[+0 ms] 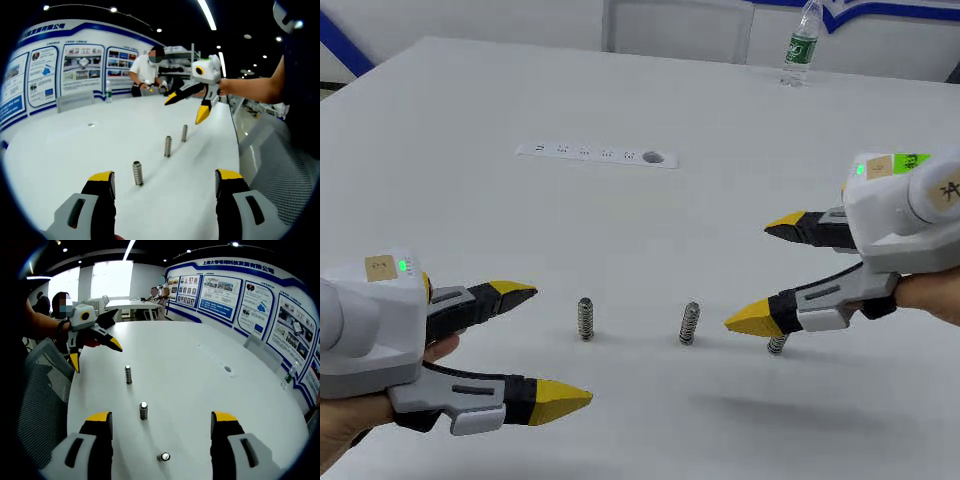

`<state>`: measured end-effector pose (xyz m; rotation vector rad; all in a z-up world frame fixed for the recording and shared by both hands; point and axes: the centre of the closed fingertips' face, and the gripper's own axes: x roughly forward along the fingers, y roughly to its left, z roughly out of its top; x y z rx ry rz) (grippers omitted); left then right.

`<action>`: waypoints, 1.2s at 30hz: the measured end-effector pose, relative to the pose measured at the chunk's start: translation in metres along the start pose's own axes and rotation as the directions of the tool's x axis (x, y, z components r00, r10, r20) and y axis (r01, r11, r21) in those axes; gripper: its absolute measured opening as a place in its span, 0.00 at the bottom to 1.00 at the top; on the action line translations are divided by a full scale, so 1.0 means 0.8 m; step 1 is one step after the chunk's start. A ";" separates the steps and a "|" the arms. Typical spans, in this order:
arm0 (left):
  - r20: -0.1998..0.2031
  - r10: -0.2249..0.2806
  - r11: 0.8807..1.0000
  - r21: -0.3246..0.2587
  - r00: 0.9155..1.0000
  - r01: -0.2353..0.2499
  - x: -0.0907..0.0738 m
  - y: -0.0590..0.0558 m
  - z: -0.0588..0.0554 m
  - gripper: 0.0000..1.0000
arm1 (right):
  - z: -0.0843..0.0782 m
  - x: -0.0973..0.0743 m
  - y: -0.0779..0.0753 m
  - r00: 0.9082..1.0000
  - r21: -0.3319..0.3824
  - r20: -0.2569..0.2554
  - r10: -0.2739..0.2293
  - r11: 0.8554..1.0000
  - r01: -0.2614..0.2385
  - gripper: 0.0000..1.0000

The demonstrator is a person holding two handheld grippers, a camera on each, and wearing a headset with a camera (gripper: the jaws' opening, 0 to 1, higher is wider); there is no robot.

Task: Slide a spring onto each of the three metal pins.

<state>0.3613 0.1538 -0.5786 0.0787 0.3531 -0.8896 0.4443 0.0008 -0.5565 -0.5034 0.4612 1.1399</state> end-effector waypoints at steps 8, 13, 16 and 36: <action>-0.003 0.001 1.000 -0.001 1.000 -0.001 -0.001 -0.001 -0.001 0.85 | -0.018 -0.024 0.009 0.998 0.019 0.054 -0.015 1.000 0.014 0.83; -0.001 0.003 1.000 0.001 1.000 -0.003 -0.002 -0.002 0.001 0.85 | -0.026 -0.034 0.015 0.996 0.026 0.080 -0.028 0.999 0.026 0.83; 0.001 0.003 1.000 0.003 1.000 -0.003 -0.003 -0.003 0.001 0.86 | -0.033 -0.039 0.015 0.995 0.038 0.092 -0.042 0.999 0.039 0.83; 0.011 0.014 1.000 -0.012 1.000 -0.014 -0.011 -0.006 -0.005 0.87 | -0.059 -0.063 0.034 0.981 0.091 0.157 -0.118 0.990 0.104 0.87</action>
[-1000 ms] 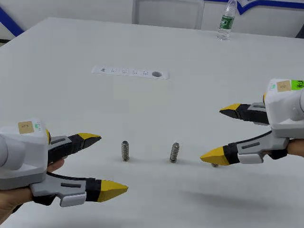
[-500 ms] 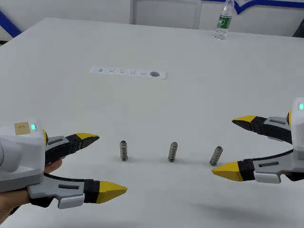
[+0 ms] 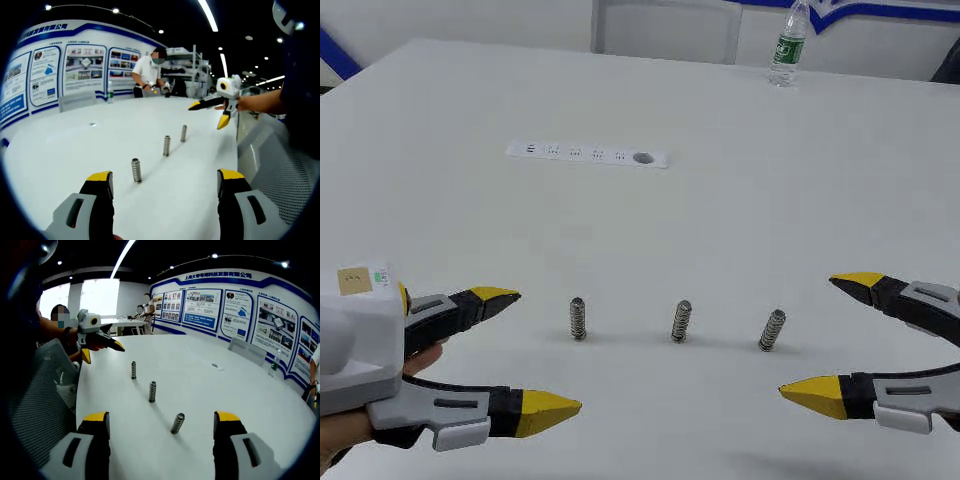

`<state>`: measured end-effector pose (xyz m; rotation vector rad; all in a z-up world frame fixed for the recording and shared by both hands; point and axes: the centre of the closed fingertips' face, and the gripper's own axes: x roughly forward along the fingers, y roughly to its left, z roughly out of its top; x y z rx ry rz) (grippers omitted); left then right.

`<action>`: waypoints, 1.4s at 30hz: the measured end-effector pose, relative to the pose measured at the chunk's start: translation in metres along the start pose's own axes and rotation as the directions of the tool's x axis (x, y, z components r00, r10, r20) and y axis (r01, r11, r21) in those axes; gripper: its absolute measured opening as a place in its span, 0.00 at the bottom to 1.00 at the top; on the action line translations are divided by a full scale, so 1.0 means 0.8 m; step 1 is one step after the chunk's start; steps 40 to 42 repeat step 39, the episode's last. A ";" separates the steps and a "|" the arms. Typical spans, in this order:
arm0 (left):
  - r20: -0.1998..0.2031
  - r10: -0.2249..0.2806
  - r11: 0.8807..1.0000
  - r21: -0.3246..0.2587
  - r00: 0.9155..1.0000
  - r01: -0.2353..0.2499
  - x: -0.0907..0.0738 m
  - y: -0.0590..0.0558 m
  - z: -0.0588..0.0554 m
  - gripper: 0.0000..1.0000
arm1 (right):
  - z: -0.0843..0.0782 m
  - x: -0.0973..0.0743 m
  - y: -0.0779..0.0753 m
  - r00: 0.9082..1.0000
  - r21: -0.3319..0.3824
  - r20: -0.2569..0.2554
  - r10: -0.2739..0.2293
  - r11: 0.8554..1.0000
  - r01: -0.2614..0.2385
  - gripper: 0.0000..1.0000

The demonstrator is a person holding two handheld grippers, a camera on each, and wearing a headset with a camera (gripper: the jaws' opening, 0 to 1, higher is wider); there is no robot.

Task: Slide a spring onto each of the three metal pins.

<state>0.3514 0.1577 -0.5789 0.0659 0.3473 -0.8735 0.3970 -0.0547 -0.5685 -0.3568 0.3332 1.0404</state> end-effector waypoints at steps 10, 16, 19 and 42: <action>0.001 0.019 1.000 -0.013 1.000 -0.019 -0.006 0.001 -0.005 0.87 | -0.011 -0.007 0.002 1.000 0.030 0.007 -0.031 0.999 0.030 0.88; -0.001 0.029 0.999 -0.017 1.000 -0.029 -0.009 0.001 -0.009 0.87 | -0.016 -0.010 0.002 0.999 0.042 0.010 -0.041 0.998 0.041 0.89; -0.003 0.032 0.999 -0.017 0.999 -0.032 -0.010 0.001 -0.010 0.88 | -0.017 -0.010 0.002 0.999 0.045 0.009 -0.045 0.998 0.045 0.89; -0.006 0.038 0.999 -0.023 0.999 -0.038 -0.010 0.006 -0.012 0.87 | -0.023 -0.009 0.002 0.998 0.071 0.016 -0.059 0.996 0.058 0.88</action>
